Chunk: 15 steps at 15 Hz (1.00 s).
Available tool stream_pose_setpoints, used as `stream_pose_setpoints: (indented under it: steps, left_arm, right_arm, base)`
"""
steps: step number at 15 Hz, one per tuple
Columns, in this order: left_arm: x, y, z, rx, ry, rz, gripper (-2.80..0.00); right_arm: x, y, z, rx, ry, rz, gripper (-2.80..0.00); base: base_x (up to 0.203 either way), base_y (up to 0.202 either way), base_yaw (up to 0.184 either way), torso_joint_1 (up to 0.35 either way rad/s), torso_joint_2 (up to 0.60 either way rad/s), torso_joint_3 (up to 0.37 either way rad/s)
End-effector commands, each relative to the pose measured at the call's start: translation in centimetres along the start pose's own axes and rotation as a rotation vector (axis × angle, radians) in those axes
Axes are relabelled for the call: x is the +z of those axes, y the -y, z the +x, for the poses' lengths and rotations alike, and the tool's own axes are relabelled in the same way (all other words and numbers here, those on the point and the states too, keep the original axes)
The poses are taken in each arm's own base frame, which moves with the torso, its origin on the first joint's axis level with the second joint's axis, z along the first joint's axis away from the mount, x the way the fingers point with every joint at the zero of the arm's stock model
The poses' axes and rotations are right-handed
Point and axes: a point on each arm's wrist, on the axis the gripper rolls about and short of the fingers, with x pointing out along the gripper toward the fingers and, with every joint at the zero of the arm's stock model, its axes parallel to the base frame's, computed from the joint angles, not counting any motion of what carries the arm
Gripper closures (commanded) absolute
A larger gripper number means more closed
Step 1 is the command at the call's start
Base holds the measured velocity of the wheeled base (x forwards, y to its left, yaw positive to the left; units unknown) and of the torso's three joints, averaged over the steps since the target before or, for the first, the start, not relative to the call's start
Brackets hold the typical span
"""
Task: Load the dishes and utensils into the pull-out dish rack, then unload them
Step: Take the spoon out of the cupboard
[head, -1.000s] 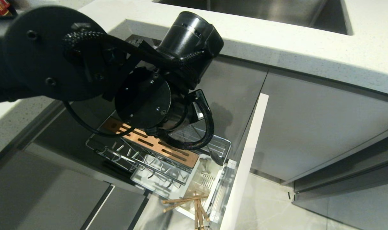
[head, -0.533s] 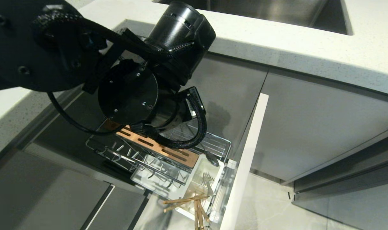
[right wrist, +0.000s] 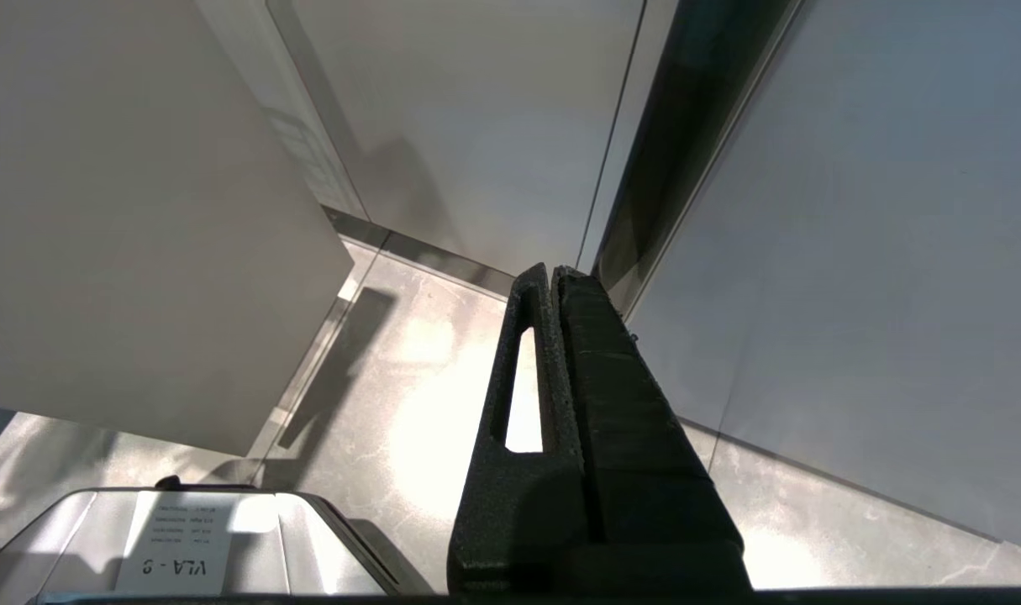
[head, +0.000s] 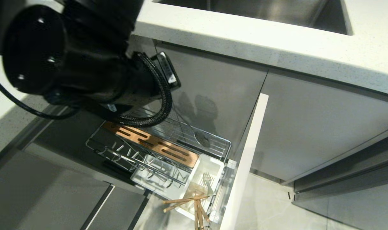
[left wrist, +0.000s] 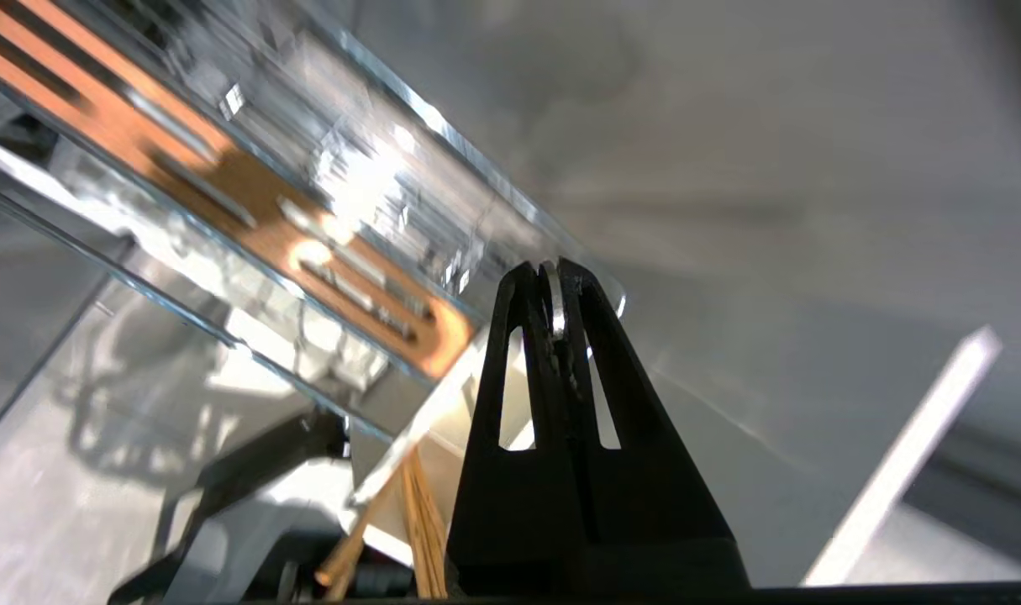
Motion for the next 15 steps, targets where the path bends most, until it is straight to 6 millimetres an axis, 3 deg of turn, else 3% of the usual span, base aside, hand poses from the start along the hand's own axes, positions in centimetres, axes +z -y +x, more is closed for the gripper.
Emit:
stream_pose_setpoints:
  steps: [1,8,15]
  left_arm:
    - [1.8,-1.3,-2.3,-0.023,0.059,-0.049,0.00]
    - [7.5,-6.5,-9.9,-0.108,0.258,-0.208,0.00]
    - [11.4,-11.2,-14.5,-0.070,0.552,-0.317,0.00]
  right_arm:
    - [0.0,0.0,0.0,0.001,0.000,0.000,0.00]
    - [0.0,0.0,0.0,-0.001,0.000,0.000,0.00]
    - [0.0,0.0,0.0,-0.001,0.000,0.000,0.00]
  base:
    - [0.000,0.000,0.000,0.000,0.00,0.000]
    - [0.000,0.000,0.000,0.000,0.00,0.000]
    - [0.000,0.000,0.000,0.000,0.00,0.000]
